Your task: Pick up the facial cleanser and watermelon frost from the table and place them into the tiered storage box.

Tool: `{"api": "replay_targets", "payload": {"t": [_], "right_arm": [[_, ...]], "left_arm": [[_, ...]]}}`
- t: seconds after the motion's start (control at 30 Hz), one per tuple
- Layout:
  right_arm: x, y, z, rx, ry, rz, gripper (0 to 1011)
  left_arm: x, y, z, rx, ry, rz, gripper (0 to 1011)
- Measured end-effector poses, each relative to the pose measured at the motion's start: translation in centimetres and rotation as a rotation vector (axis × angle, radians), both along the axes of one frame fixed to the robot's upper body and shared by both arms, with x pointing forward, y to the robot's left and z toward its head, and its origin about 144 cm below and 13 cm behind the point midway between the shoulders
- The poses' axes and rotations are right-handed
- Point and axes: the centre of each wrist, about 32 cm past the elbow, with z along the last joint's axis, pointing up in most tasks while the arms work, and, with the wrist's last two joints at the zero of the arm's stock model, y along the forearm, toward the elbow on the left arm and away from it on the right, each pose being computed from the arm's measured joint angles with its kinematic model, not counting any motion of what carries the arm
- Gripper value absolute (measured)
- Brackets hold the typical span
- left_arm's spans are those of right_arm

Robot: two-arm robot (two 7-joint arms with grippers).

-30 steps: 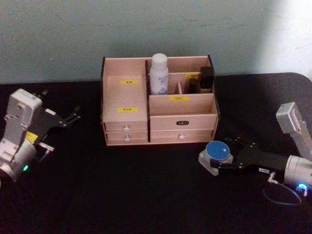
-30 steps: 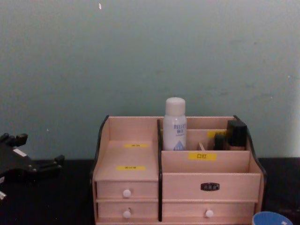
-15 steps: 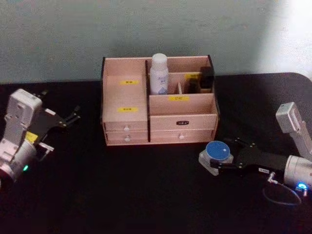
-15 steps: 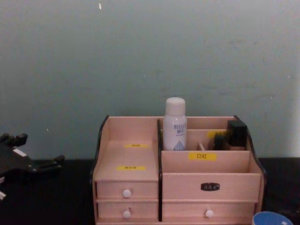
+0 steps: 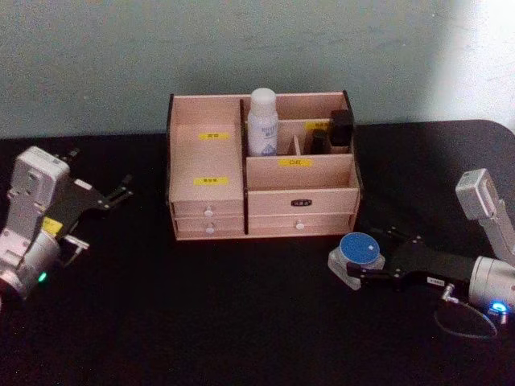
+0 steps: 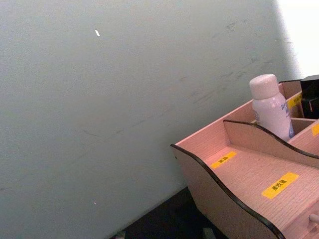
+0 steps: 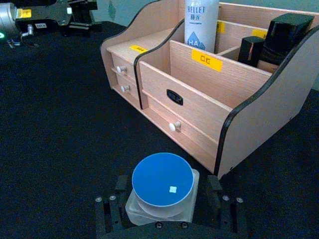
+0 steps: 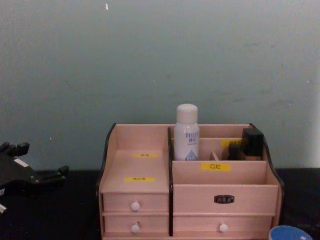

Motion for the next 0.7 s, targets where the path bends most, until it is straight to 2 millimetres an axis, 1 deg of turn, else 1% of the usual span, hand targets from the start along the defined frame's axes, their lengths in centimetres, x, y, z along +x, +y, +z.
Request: {"api": "replay_targets", "payload": {"t": [0.27,0.3,0.33,0.4,0.43,0.5,0.53,0.57,0.7], "right_arm": [[-0.02,-0.03,0.01,0.000,-0.001,-0.001,995],[-0.02,-0.03,0.01,0.000,-0.001,-0.001,980],[-0.02,-0.03,0.01,0.000,-0.001,-0.001,942],[-0.02,-0.03,0.01,0.000,-0.001,-0.001,916],[-0.02,-0.02,0.01,0.000,-0.001,0.000,869],[-0.02,-0.02,0.02,0.000,-0.002,0.000,837],[-0.02,-0.02,0.02,0.000,-0.002,0.000,789],[-0.02,-0.02,0.02,0.000,-0.002,0.000,789],[-0.02,-0.02,0.03,0.000,-0.003,-0.001,721]], "left_arm": [[0.00,0.00,0.00,0.000,0.000,0.000,1001],[0.00,0.00,0.00,0.000,0.000,0.000,1001],[0.00,0.00,0.00,0.000,0.000,0.000,1001],[0.00,0.00,0.00,0.000,0.000,0.000,1001],[0.00,0.00,0.00,0.000,0.000,0.000,1001],[0.00,0.00,0.00,0.000,0.000,0.000,1001],[0.00,0.00,0.00,0.000,0.000,0.000,1001],[0.00,0.00,0.00,0.000,0.000,0.000,1001],[0.00,0.00,0.00,0.000,0.000,0.000,1001]]}}
